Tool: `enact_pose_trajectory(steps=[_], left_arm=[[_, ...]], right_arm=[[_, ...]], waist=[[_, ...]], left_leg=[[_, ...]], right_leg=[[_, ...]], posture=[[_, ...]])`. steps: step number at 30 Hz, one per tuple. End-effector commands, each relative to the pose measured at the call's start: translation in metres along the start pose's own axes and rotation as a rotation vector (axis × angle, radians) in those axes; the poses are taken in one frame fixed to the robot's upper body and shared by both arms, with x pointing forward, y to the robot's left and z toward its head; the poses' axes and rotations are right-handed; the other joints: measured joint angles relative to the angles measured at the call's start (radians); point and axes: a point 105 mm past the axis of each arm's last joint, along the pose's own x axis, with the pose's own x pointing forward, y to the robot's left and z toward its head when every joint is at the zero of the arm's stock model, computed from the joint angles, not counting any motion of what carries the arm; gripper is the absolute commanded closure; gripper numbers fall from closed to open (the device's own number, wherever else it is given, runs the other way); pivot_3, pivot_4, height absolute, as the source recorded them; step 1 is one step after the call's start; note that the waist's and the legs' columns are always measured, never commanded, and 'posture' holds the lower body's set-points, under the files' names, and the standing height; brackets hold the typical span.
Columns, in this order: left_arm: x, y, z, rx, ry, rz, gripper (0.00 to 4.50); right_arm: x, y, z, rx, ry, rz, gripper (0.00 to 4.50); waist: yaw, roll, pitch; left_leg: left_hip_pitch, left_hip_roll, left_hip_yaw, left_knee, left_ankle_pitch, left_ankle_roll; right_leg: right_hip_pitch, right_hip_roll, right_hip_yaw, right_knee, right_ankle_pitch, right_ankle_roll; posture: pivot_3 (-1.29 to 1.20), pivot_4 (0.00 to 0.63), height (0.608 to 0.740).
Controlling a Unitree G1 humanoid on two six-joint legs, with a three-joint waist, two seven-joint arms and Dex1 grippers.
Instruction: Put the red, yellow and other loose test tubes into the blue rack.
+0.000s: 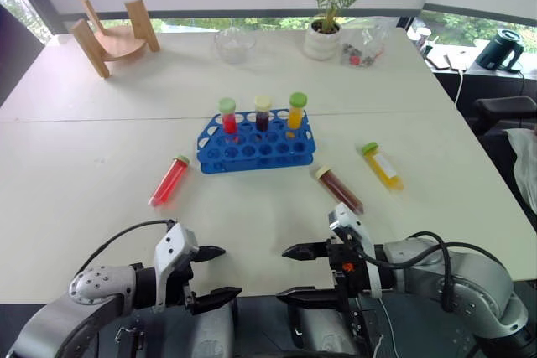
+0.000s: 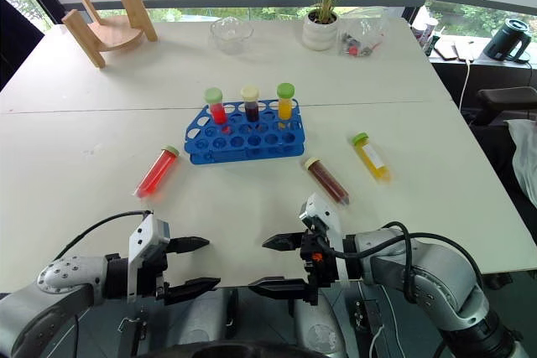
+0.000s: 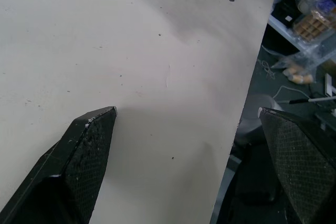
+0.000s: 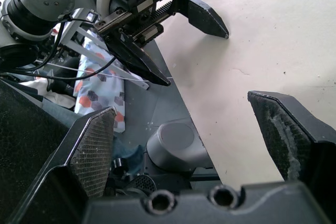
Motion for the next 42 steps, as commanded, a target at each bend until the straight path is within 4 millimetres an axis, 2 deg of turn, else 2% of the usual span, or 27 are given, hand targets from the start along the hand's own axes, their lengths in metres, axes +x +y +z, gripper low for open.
enact_pose_trajectory(steps=[1, 13, 16, 18, 20, 21, 24, 26, 28, 29, 33, 37, 42], left_arm=[[0.0, 0.005, 0.0, -0.01, -0.008, 0.026, 0.03], [0.003, 0.003, 0.001, -0.018, 0.006, 0.029, 0.03], [0.005, 0.0, 0.008, -0.026, -0.023, -0.001, 0.03], [0.004, 0.004, 0.011, -0.052, -0.035, 0.013, 0.03], [-0.001, 0.015, 0.021, -0.096, -0.073, 0.048, 0.03], [-0.005, 0.023, 0.028, -0.112, -0.073, 0.059, 0.03], [-0.019, 0.035, 0.077, -0.027, -0.144, 0.017, 0.03], [-0.023, 0.035, 0.099, 0.081, -0.114, -0.012, 0.03], [-0.027, 0.035, 0.119, 0.203, -0.08, -0.027, 0.03], [-0.028, 0.034, 0.127, 0.267, -0.059, -0.028, 0.03], [-0.036, 0.041, 0.149, 0.506, 0.04, 0.011, 0.03], [-0.041, 0.044, 0.167, 0.648, 0.063, 0.037, 0.03], [-0.04, 0.046, 0.166, 0.714, 0.107, 0.066, 0.03]], right_arm=[[0.0, 0.008, 0.006, -0.028, -0.023, 0.025, 0.06], [-0.003, 0.003, 0.001, -0.026, -0.02, 0.013, 0.06], [-0.007, -0.004, 0.004, -0.043, -0.03, -0.023, 0.06], [-0.014, -0.013, 0.015, -0.089, -0.049, -0.062, 0.06], [-0.03, -0.019, 0.036, -0.133, -0.056, -0.105, 0.06], [-0.043, -0.023, 0.054, -0.15, -0.063, -0.141, 0.06], [-0.099, -0.039, 0.123, -0.179, -0.104, -0.27, 0.06], [-0.128, -0.048, 0.157, -0.216, -0.14, -0.362, 0.06], [-0.149, -0.07, 0.178, -0.257, -0.114, -0.522, 0.06], [-0.158, -0.083, 0.181, -0.263, -0.067, -0.605, 0.06], [-0.185, -0.133, 0.16, -0.193, 0.243, -0.848, 0.06], [-0.183, -0.154, 0.14, -0.105, 0.373, -0.831, 0.06], [-0.175, -0.177, 0.127, -0.022, 0.434, -0.835, 0.06]], waist=[[0.0, 0.0, 0.0], [-0.001, 0.0, 0.0], [0.0, 0.0, 0.0], [0.0, 0.0, 0.0], [-0.002, 0.0, 0.0], [-0.002, 0.001, 0.001], [-0.003, 0.002, 0.004], [0.0, 0.001, 0.004], [-0.001, 0.001, 0.003], [-0.003, 0.001, 0.003], [-0.009, 0.001, 0.003], [-0.01, 0.002, 0.003], [-0.01, 0.005, 0.005]], left_leg=[[0.0, 0.0, 0.0, 0.0, 0.0, 0.0], [0.0, 0.0, 0.0, 0.0, 0.0, 0.0], [0.0, 0.0, 0.0, 0.0, 0.0, 0.0], [0.0, 0.0, 0.0, 0.0, 0.0, 0.0], [0.0, 0.0, 0.0, 0.001, 0.0, 0.0], [0.0, 0.0, 0.0, 0.001, 0.0, 0.0], [-0.001, 0.0, 0.0, 0.004, 0.0, 0.0], [-0.001, 0.0, -0.001, 0.004, 0.001, 0.0], [-0.001, 0.0, -0.001, 0.0, 0.001, 0.0], [-0.001, 0.0, 0.0, 0.0, 0.0, 0.001], [-0.004, 0.0, 0.004, -0.002, -0.004, 0.007], [-0.017, 0.0, 0.006, -0.002, -0.004, 0.008], [-0.02, 0.0, 0.008, 0.0, -0.004, 0.008]], right_leg=[[0.0, 0.0, 0.0, 0.0, 0.0, 0.0], [0.0, 0.0, 0.0, 0.0, 0.0, 0.0], [0.0, 0.0, 0.0, 0.0, 0.0, 0.0], [0.0, 0.0, 0.0, 0.0, 0.0, 0.0], [0.0, 0.0, 0.0, 0.0, 0.0, 0.0], [0.0, 0.0, 0.0, 0.0, 0.0, 0.0], [-0.001, 0.001, 0.0, 0.003, 0.002, 0.001], [-0.001, 0.001, -0.001, 0.003, 0.004, 0.0], [-0.002, 0.001, -0.001, 0.0, 0.003, 0.0], [-0.001, 0.001, -0.001, 0.0, 0.003, 0.002], [-0.006, 0.001, 0.001, -0.002, 0.003, 0.007], [-0.022, 0.001, 0.003, 0.002, 0.003, 0.007], [-0.026, 0.001, 0.004, 0.004, 0.003, 0.007]], posture=[[0.0, 0.15, 0.74], [0.0, 0.15, 0.74], [0.0, 0.15, 0.74], [0.0, 0.15, 0.74], [0.0, 0.15, 0.74], [0.0, 0.15, 0.74], [0.0, 0.15, 0.74], [0.0, 0.15, 0.74], [0.0, 0.15, 0.74], [0.0, 0.15, 0.74], [0.0, 0.15, 0.74], [0.0, 0.15, 0.74], [0.0, 0.15, 0.74]])
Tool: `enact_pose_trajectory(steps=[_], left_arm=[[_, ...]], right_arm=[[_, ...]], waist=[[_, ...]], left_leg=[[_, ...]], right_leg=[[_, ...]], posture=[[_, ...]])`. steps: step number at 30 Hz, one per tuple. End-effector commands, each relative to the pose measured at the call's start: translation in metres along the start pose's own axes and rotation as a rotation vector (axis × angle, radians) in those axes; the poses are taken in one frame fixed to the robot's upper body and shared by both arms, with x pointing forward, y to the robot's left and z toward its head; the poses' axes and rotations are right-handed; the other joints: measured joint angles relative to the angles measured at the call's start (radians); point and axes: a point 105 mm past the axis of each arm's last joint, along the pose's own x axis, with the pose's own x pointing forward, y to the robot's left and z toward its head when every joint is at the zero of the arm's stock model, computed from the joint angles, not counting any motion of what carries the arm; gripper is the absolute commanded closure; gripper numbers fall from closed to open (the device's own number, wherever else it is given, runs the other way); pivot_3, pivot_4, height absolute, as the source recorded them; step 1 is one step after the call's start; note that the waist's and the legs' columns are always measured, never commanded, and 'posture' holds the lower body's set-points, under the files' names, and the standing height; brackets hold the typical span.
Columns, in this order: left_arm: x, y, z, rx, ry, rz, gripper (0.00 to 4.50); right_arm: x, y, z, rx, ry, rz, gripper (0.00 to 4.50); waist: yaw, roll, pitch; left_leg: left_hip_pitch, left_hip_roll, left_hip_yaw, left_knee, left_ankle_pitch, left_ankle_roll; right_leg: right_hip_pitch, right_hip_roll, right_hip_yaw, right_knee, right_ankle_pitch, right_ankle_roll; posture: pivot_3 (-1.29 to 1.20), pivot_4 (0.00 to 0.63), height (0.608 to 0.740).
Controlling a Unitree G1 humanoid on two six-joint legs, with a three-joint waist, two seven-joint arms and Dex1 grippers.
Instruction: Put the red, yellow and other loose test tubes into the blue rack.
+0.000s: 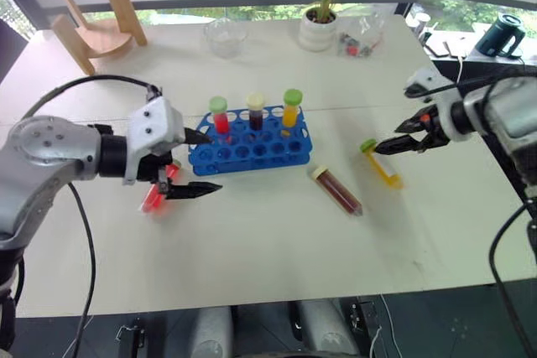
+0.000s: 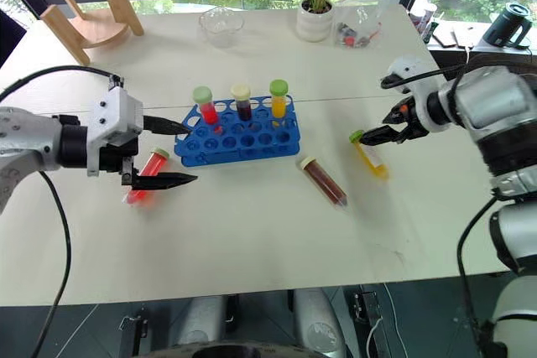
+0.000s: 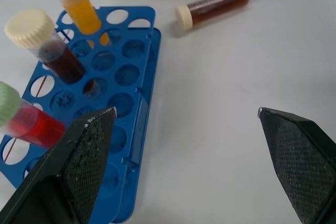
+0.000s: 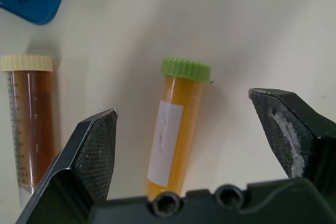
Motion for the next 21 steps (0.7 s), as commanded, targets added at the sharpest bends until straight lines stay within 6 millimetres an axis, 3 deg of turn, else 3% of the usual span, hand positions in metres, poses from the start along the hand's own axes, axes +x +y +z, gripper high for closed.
enact_pose_trajectory(steps=[1, 6, 9, 14, 17, 18, 21], left_arm=[[-0.002, -0.003, 0.003, 0.061, 0.024, 0.012, 0.03], [0.005, -0.016, -0.009, 0.021, 0.041, -0.001, 0.03], [0.005, -0.016, -0.015, 0.002, 0.051, 0.017, 0.0], [0.005, -0.017, -0.025, -0.009, 0.074, 0.035, 0.0], [0.004, -0.015, -0.025, -0.018, 0.065, 0.043, 0.0], [0.001, -0.013, -0.026, -0.029, 0.062, 0.048, 0.0], [-0.009, -0.005, -0.029, -0.074, 0.045, 0.072, 0.0]], right_arm=[[0.002, -0.009, 0.006, -0.009, 0.016, -0.034, 0.06], [0.026, -0.012, -0.004, -0.062, 0.111, -0.031, 0.06], [0.033, -0.011, -0.011, -0.177, 0.174, -0.027, 0.92], [0.034, -0.009, -0.015, -0.207, 0.185, 0.0, 3.52], [0.03, -0.01, -0.009, -0.225, 0.138, -0.003, 3.64], [0.025, -0.001, 0.01, -0.26, 0.025, 0.037, 3.64], [-0.012, 0.05, 0.077, -0.4, -0.44, 0.234, 3.64]], waist=[[0.002, 0.0, 0.0], [0.002, 0.0, 0.0], [0.004, 0.0, 0.0], [0.002, 0.0, 0.0], [0.003, 0.0, 0.0], [0.003, 0.0, 0.0], [-0.003, 0.002, 0.001]], left_leg=[[0.0, 0.0, 0.0, 0.0, 0.0, 0.0], [0.0, 0.0, 0.0, 0.002, 0.0, 0.0], [0.0, 0.0, 0.0, 0.002, 0.0, -0.001], [0.001, 0.0, 0.0, 0.003, 0.0, -0.001], [0.001, 0.0, -0.001, 0.003, 0.001, -0.001], [0.001, 0.0, -0.001, 0.003, 0.001, -0.001], [0.002, 0.0, -0.001, 0.003, 0.001, -0.001]], right_leg=[[0.0, 0.0, 0.0, 0.0, 0.0, 0.0], [0.001, 0.0, 0.0, 0.0, 0.0, 0.0], [0.001, 0.0, 0.0, 0.001, 0.0, 0.0], [0.001, 0.0, 0.0, 0.003, 0.0, 0.001], [0.002, 0.0, -0.001, 0.004, 0.0, 0.001], [0.002, 0.0, -0.001, 0.004, 0.0, 0.001], [0.002, 0.0, 0.0, 0.005, 0.0, 0.001]], posture=[[0.0, 0.15, 0.74], [0.0, 0.15, 0.74], [0.0, 0.15, 0.74], [0.0, 0.15, 0.74], [0.0, 0.15, 0.74], [0.0, 0.15, 0.74], [0.0, 0.15, 0.74]])
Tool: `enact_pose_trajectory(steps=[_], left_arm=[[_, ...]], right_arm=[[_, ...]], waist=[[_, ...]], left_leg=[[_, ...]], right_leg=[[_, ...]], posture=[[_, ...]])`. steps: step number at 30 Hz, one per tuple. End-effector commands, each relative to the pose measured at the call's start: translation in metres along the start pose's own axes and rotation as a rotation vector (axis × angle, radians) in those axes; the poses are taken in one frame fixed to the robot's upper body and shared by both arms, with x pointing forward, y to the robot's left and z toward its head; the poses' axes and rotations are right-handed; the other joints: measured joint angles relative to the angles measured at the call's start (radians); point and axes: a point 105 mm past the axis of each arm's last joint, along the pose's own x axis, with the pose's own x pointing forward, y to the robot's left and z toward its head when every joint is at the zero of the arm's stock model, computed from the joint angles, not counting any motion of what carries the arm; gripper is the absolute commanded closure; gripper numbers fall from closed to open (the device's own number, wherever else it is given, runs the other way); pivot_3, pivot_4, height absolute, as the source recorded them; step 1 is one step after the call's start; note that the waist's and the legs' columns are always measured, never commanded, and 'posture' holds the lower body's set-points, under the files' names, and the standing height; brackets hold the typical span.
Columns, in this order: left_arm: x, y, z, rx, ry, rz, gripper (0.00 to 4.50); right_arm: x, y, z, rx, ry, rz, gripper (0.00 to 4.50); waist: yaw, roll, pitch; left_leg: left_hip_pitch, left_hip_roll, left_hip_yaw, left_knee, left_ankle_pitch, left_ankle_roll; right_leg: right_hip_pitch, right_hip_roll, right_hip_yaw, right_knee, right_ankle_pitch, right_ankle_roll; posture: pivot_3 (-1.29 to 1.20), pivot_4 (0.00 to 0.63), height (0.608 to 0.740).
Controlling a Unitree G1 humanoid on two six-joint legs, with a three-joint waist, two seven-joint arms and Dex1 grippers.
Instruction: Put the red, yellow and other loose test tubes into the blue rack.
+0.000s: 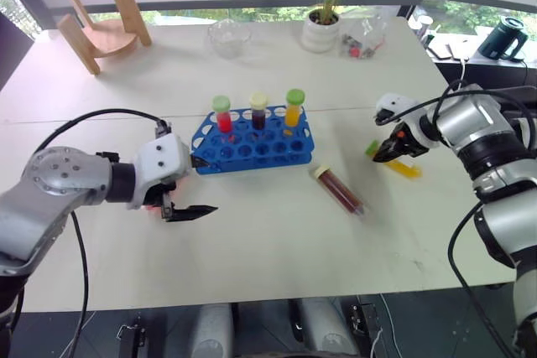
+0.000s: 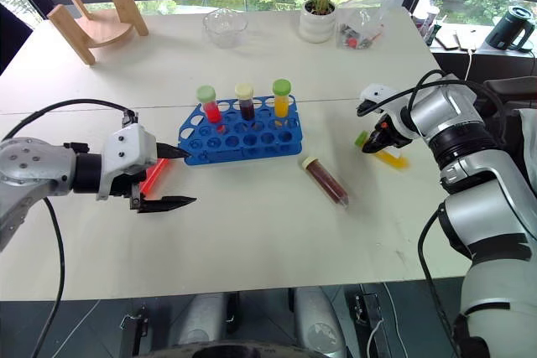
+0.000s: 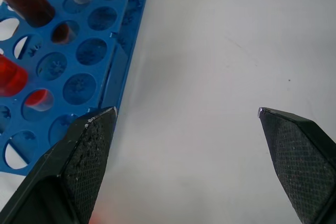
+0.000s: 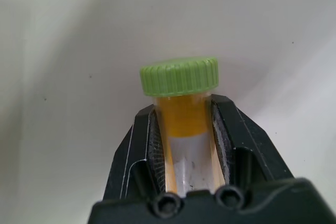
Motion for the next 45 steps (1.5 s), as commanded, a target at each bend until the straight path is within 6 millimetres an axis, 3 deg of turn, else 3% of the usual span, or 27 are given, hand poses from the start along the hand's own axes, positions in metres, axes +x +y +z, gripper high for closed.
enact_pose_trajectory(steps=[1, 3, 5, 9, 12, 16, 30, 41, 45], left_arm=[[-0.016, 0.013, 0.004, -0.022, -0.048, 0.051, 0.0], [-0.022, 0.022, -0.004, -0.065, -0.042, 0.085, 0.0], [-0.025, 0.028, -0.012, -0.09, -0.027, 0.108, 0.0], [-0.027, 0.039, -0.014, -0.164, -0.076, 0.156, 0.0], [-0.029, 0.04, -0.013, -0.199, -0.094, 0.161, 0.0], [-0.029, 0.038, -0.015, -0.197, -0.06, 0.138, 0.0], [-0.023, 0.041, -0.012, -0.19, -0.054, 0.12, 0.0], [-0.021, 0.039, -0.013, -0.199, -0.06, 0.129, 0.0], [-0.021, 0.04, -0.012, -0.198, -0.067, 0.127, 0.0]], right_arm=[[-0.053, 0.044, 0.104, -0.219, -0.614, 0.113, 3.64], [-0.069, 0.061, 0.136, -0.192, -0.922, 0.046, 3.64], [-0.069, 0.068, 0.148, -0.114, -1.08, -0.033, 3.64], [-0.046, 0.083, 0.144, 0.052, -1.244, -0.171, 3.64], [-0.029, 0.089, 0.133, 0.086, -1.252, -0.279, 3.64], [-0.006, 0.099, 0.12, 0.147, -1.245, -0.279, 3.64], [0.034, 0.097, 0.107, 0.167, -1.174, -0.3, 3.64], [0.042, 0.101, 0.098, 0.123, -1.149, -0.31, 3.64], [0.039, 0.109, 0.093, 0.119, -1.145, -0.293, 1.63]], waist=[[-0.008, 0.001, 0.001], [-0.019, 0.001, 0.0], [-0.021, 0.0, 0.0], [-0.004, -0.003, -0.002], [0.005, -0.003, -0.002], [0.001, -0.003, -0.002], [-0.001, -0.003, -0.002], [-0.001, -0.003, -0.002], [0.0, -0.003, -0.002]], left_leg=[[0.0, 0.0, 0.0, 0.0, 0.0, 0.0], [0.002, 0.001, -0.001, -0.001, 0.0, 0.0], [0.004, 0.002, -0.003, -0.001, 0.0, 0.0], [0.005, 0.0, -0.007, -0.001, 0.004, -0.007], [0.004, -0.001, -0.007, 0.001, 0.006, -0.01], [0.005, -0.002, -0.006, 0.0, 0.008, -0.013], [0.008, -0.001, -0.006, -0.002, 0.008, -0.014], [0.01, -0.001, -0.007, -0.002, 0.008, -0.014], [0.01, -0.001, -0.007, -0.002, 0.008, -0.014]], right_leg=[[-0.001, 0.0, 0.0, 0.001, 0.0, 0.0], [0.0, 0.001, 0.0, 0.003, 0.0, 0.0], [0.0, 0.002, -0.001, 0.008, -0.002, -0.003], [0.003, 0.001, -0.005, 0.01, -0.002, -0.004], [0.003, -0.001, -0.004, 0.011, -0.001, -0.002], [0.003, 0.0, -0.003, 0.011, 0.0, 0.0], [0.005, 0.001, -0.003, 0.012, 0.0, -0.001], [0.006, 0.001, -0.003, 0.013, 0.0, -0.001], [0.006, 0.001, -0.003, 0.012, 0.0, -0.001]], posture=[[0.0, 0.15, 0.74], [0.0, 0.15, 0.74], [0.0, 0.15, 0.74], [0.0, 0.15, 0.74], [0.0, 0.15, 0.74], [0.0, 0.15, 0.74], [0.0, 0.15, 0.74], [0.0, 0.15, 0.74], [0.0, 0.15, 0.74]])
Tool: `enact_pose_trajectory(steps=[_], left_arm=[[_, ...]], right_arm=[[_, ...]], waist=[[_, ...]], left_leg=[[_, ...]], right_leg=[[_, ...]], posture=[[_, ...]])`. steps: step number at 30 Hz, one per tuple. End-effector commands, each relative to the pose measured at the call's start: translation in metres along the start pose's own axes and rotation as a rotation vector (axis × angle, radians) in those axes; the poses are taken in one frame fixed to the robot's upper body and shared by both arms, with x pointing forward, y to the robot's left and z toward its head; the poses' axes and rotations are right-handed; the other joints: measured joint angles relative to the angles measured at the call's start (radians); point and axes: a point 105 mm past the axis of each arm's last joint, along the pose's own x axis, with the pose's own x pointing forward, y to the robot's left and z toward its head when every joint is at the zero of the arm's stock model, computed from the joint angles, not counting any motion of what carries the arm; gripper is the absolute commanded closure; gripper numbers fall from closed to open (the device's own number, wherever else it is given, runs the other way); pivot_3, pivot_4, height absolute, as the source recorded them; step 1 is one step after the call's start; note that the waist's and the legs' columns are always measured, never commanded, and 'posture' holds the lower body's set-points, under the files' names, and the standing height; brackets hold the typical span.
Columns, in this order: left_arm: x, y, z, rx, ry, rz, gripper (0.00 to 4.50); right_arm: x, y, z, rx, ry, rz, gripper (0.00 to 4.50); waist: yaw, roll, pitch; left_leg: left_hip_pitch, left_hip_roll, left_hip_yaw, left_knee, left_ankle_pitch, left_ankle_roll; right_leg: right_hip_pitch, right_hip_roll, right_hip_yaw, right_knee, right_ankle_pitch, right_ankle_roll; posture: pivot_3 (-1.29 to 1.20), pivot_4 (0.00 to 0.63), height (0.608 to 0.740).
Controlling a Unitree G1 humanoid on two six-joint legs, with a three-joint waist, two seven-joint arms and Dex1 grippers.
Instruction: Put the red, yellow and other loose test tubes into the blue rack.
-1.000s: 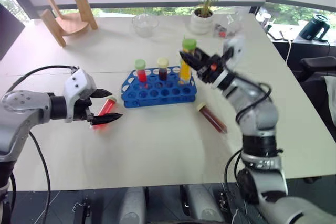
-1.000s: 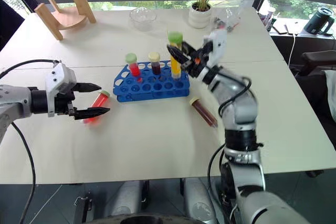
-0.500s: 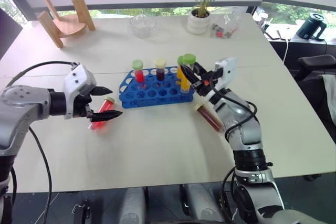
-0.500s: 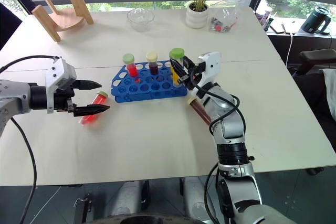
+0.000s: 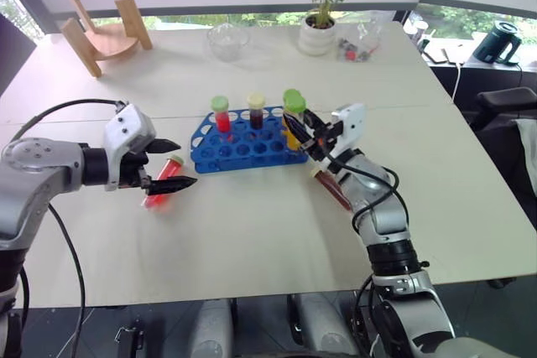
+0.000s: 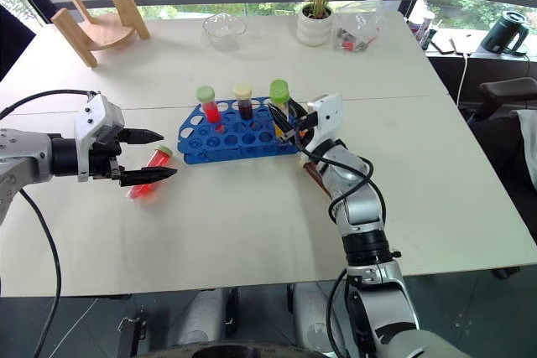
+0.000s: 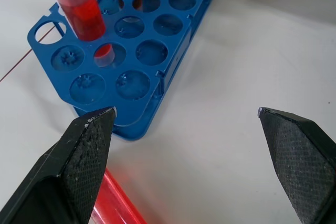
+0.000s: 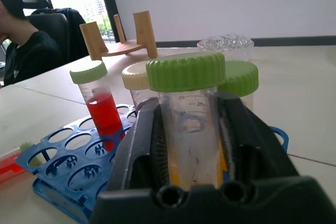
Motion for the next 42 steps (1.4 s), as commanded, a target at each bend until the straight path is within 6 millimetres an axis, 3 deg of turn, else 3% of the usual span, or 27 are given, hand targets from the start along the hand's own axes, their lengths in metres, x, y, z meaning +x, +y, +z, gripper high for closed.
enact_pose_trajectory(steps=[1, 2, 7, 10, 13, 17, 23, 32, 35, 39, 42], left_arm=[[-0.003, 0.001, 0.01, 0.035, -0.027, 0.007, 0.0], [-0.002, 0.001, 0.01, 0.037, -0.032, 0.004, 0.0], [0.006, -0.004, 0.018, 0.055, -0.069, -0.038, 0.0], [0.007, -0.016, 0.024, 0.105, -0.063, -0.099, 0.0], [0.007, -0.027, 0.024, 0.191, -0.016, -0.146, 0.0], [0.01, -0.038, 0.032, 0.353, 0.038, -0.16, 0.0], [0.019, -0.053, 0.03, 0.42, 0.053, -0.163, 0.0], [0.031, -0.058, 0.023, 0.358, 0.012, -0.13, 0.0], [0.032, -0.052, 0.021, 0.348, 0.008, -0.118, 0.0], [0.034, -0.047, 0.019, 0.349, 0.01, -0.11, 0.0], [0.035, -0.046, 0.019, 0.346, 0.009, -0.113, 0.0]], right_arm=[[-0.003, 0.009, 0.016, -0.015, -0.043, 0.039, 1.12], [-0.005, 0.008, 0.022, -0.028, -0.044, 0.043, 0.64], [-0.023, -0.01, 0.055, -0.106, 0.011, 0.117, 0.64], [-0.045, -0.023, 0.057, -0.162, 0.263, 0.27, 0.64], [-0.072, -0.039, 0.041, -0.147, 0.656, 0.344, 0.64], [-0.082, -0.034, 0.033, 0.058, 0.966, 0.373, 0.64], [-0.074, -0.021, 0.015, 0.074, 1.145, 0.39, 0.64], [-0.062, -0.036, -0.029, -0.025, 1.261, 0.311, 0.64], [-0.055, -0.044, -0.037, -0.08, 1.261, 0.286, 1.55], [-0.056, -0.046, -0.044, -0.112, 1.276, 0.304, 3.51], [-0.064, -0.047, -0.043, -0.104, 1.282, 0.334, 3.65]], waist=[[0.0, 0.0, 0.0], [0.0, 0.0, 0.0], [0.005, 0.0, 0.0], [0.006, 0.0, 0.0], [0.005, 0.0, 0.0], [-0.016, 0.0, 0.0], [-0.021, 0.0, 0.0], [-0.02, -0.002, -0.001], [-0.023, -0.004, -0.002], [-0.023, -0.006, -0.003], [-0.023, -0.008, -0.005]], left_leg=[[0.0, 0.0, 0.0, 0.0, 0.0, 0.0], [0.0, 0.0, 0.0, 0.0, 0.0, 0.0], [0.0, 0.0, 0.0, 0.001, 0.0, 0.0], [0.0, -0.001, 0.0, 0.001, 0.0, 0.0], [0.0, -0.001, 0.0, 0.001, 0.0, 0.0], [0.005, 0.001, 0.002, -0.002, 0.0, 0.001], [0.005, 0.001, 0.002, -0.001, -0.001, 0.002], [0.004, 0.0, 0.002, 0.001, -0.002, 0.003], [0.006, 0.001, 0.002, 0.001, -0.002, 0.003], [0.008, 0.001, 0.002, 0.002, -0.002, 0.003], [0.008, 0.001, 0.002, 0.002, -0.002, 0.003]], right_leg=[[0.0, 0.0, 0.0, 0.0, 0.0, 0.0], [0.0, 0.0, 0.0, 0.0, 0.0, 0.0], [0.001, 0.0, 0.0, 0.0, 0.0, 0.0], [0.001, -0.001, 0.0, 0.0, 0.0, 0.0], [0.001, -0.001, 0.0, -0.001, 0.0, 0.0], [0.003, 0.001, 0.002, -0.001, -0.001, -0.002], [0.003, 0.001, 0.002, 0.0, -0.002, -0.002], [0.003, 0.0, 0.002, -0.001, -0.002, -0.002], [0.005, 0.0, 0.002, -0.001, -0.002, -0.002], [0.007, 0.001, 0.002, -0.001, -0.002, -0.002], [0.008, 0.001, 0.002, -0.001, -0.002, -0.002]], posture=[[0.0, 0.15, 0.74], [0.0, 0.15, 0.74], [0.0, 0.15, 0.74], [0.0, 0.15, 0.74], [0.0, 0.15, 0.74], [0.0, 0.15, 0.74], [0.0, 0.15, 0.74], [0.0, 0.15, 0.74], [0.0, 0.15, 0.74], [0.0, 0.15, 0.74], [0.0, 0.15, 0.74]])
